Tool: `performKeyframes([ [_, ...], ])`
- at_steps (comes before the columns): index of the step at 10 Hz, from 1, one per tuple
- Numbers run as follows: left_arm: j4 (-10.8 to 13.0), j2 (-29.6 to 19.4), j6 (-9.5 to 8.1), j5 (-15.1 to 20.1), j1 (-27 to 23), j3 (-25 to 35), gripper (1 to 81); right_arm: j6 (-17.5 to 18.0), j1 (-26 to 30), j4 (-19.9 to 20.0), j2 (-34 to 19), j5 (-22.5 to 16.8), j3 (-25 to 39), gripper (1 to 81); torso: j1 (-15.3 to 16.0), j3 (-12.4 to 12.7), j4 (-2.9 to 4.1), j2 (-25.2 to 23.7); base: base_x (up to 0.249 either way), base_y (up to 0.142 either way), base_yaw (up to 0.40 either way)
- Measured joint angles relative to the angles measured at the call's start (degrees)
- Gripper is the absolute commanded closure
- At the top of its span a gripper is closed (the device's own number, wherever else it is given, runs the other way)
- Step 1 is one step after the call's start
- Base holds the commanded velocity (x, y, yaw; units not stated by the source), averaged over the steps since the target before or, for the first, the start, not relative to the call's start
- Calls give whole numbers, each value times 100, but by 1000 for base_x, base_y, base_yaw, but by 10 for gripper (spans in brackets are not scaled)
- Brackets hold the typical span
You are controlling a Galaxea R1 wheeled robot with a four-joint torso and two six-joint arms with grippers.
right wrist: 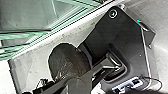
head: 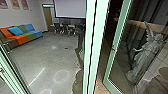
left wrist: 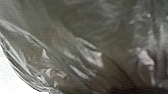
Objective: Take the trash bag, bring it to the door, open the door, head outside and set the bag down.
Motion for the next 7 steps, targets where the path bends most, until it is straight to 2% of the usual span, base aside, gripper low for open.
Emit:
performKeyframes([
  [2, 0, 0, -2, -43, -2, -4, 811, -28, -256, -143, 511, 91, -674, 10, 0, 0, 0, 0, 0, 0, 0],
  [7, -2, 0, -22, -422, 0, -44, 811, -67, -608, -796, 1842, 349, -2448, 10, 0, 2, 0, 0, 0, 0, 0],
])
